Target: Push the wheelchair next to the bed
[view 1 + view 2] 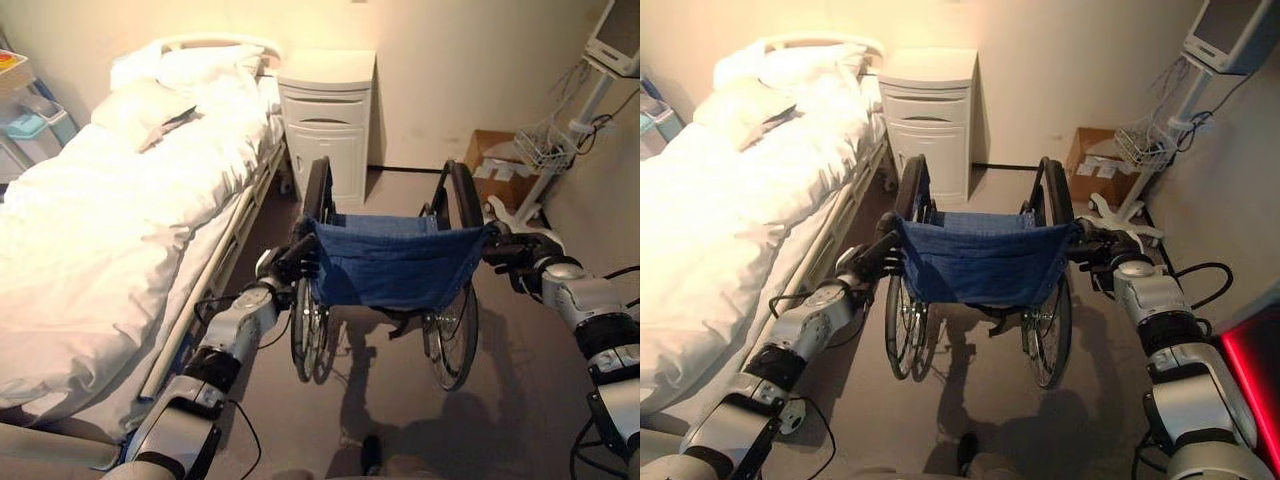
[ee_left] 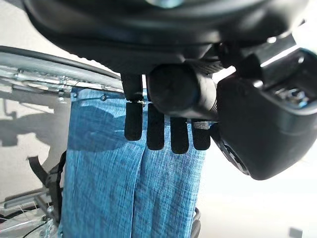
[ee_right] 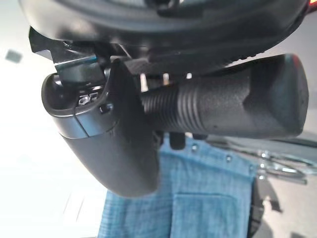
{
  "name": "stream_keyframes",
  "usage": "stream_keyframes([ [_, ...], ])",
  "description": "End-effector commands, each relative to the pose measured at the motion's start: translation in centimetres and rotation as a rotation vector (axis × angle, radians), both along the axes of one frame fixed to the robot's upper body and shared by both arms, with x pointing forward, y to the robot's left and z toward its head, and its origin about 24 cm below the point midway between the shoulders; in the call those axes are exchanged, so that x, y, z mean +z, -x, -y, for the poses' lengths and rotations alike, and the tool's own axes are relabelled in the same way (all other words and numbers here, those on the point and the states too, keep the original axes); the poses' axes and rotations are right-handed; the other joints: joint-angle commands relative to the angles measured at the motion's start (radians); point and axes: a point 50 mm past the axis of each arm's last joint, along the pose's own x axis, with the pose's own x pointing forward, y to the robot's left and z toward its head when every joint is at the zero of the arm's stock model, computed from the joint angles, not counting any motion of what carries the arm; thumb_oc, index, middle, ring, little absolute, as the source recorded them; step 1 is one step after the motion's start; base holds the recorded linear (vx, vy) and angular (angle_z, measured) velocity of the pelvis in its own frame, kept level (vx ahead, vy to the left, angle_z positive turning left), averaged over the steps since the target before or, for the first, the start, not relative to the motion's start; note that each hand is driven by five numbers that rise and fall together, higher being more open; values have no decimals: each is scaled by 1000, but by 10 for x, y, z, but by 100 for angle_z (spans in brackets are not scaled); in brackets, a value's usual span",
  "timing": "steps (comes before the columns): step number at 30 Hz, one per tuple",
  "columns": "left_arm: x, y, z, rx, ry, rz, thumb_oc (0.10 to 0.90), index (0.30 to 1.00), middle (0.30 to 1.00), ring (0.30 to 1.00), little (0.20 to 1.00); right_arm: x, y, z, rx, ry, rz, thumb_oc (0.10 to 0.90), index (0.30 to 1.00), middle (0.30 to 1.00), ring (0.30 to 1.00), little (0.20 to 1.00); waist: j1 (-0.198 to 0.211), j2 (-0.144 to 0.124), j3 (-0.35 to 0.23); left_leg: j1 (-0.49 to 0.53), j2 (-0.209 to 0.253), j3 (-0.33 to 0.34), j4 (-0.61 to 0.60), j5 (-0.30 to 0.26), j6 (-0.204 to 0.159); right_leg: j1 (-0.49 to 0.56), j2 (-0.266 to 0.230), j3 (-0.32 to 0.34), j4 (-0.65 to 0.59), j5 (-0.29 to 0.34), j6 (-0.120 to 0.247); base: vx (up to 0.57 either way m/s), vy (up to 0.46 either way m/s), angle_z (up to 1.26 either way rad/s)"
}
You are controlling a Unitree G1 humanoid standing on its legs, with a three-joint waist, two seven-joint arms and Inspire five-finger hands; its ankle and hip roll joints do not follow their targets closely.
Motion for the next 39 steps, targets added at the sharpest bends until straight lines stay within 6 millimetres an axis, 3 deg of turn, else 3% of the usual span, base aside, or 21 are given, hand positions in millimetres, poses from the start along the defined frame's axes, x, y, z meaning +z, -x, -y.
stream_keyframes([
  [1,50,-12,12,-109,45,233,400,300,300,300,300,47,-33,-86,388,-79,238,400,300,300,300,300,83,-20,-61,38,8,78,-196,191,51,43,-64,10,24,41,90,214,-79,21],
  [5,45,-11,14,-145,47,217,400,300,300,300,300,60,-42,-88,386,-74,239,400,300,300,300,300,110,-4,-65,70,6,124,-494,206,40,98,-23,12,0,8,96,220,-13,-24],
  [8,39,-6,19,-150,40,205,400,300,300,300,300,59,-42,-91,388,-73,237,400,300,300,300,300,143,21,-76,29,-19,152,-737,272,21,151,15,-1,-32,-16,101,234,11,1],
  [10,37,-3,17,-142,44,203,400,300,300,300,300,55,-40,-89,395,-72,232,400,300,300,300,300,164,27,-83,-5,-26,176,-810,316,17,184,31,-4,-44,-31,101,213,-8,7],
  [13,38,-1,13,-133,59,196,400,300,300,300,300,52,-40,-84,397,-60,223,400,300,300,300,300,185,34,-94,-36,-32,230,-849,346,21,220,51,-16,-53,-55,95,243,-22,-23],
  [15,36,0,11,-128,65,184,400,300,300,300,300,50,-41,-82,401,-60,213,400,300,300,300,300,199,31,-109,-36,-57,263,-871,326,25,248,58,-25,-53,-86,97,260,-20,-35],
  [16,35,0,9,-116,68,174,400,300,300,300,300,50,-43,-83,414,-62,204,400,300,300,300,300,218,32,-118,-36,-71,261,-869,324,52,251,67,-29,-49,-91,93,137,-4,-18],
  [20,32,2,2,-88,73,172,400,300,300,300,300,48,-46,-88,430,-69,195,400,300,300,300,300,250,21,-134,-23,-89,236,-851,287,87,257,59,-34,-26,-117,97,229,7,-30],
  [21,32,2,-1,-76,75,172,400,300,300,300,300,47,-46,-86,433,-71,196,400,300,300,300,300,263,9,-138,-12,-106,222,-832,245,96,271,40,-39,-4,-147,106,257,16,-4],
  [23,29,4,-4,-80,70,171,400,300,300,300,300,45,-45,-84,430,-78,199,400,300,300,300,300,278,-2,-143,-9,-113,207,-818,226,116,270,20,-55,42,-152,123,199,26,19],
  [27,27,4,-9,-105,36,174,400,300,300,300,300,43,-43,-77,412,-100,217,400,300,300,300,300,297,-10,-131,19,-127,135,-804,222,159,208,-47,-89,281,-22,196,153,64,46],
  [28,27,4,-11,-112,26,179,400,300,300,300,300,42,-41,-74,409,-98,221,400,300,300,300,300,292,-5,-123,41,-131,90,-801,216,168,161,-75,-70,431,48,221,162,66,58],
  [31,28,2,-14,-107,21,196,400,300,300,300,300,43,-40,-76,419,-100,234,400,300,300,300,300,261,14,-111,78,-123,16,-791,202,172,53,-82,1,553,95,219,117,8,46],
  [33,32,-1,-13,-108,29,209,400,300,300,300,300,47,-42,-79,419,-98,241,400,300,300,300,300,244,22,-101,101,-114,-16,-790,194,165,5,-103,20,487,64,200,91,-118,32],
  [35,37,-6,-12,-116,34,231,400,300,300,300,300,51,-43,-80,422,-93,259,400,300,300,300,300,226,34,-90,123,-90,-48,-788,186,146,-26,-129,30,322,49,181,54,-269,-2],
  [36,41,-7,-10,-125,40,247,400,300,300,300,300,52,-42,-80,424,-87,274,400,300,300,300,300,204,32,-79,136,-81,-64,-782,165,137,-46,-131,65,160,62,182,36,-281,-1],
  [37,41,-6,-8,-129,42,253,400,300,300,300,300,52,-41,-80,423,-83,280,400,300,300,300,300,195,30,-76,137,-80,-70,-782,159,135,-56,-127,85,127,69,186,-2,-351,37],
  [38,45,-6,-5,-141,44,269,400,300,300,300,300,54,-37,-80,422,-70,291,400,300,300,300,300,160,22,-65,139,-73,-84,-780,142,133,-84,-109,146,54,102,201,-18,-219,52],
  [39,46,-6,-4,-144,45,269,400,300,300,300,300,54,-36,-80,420,-69,290,400,300,300,300,300,155,21,-63,139,-71,-88,-779,140,133,-88,-104,152,57,101,202,-13,-320,57],
])
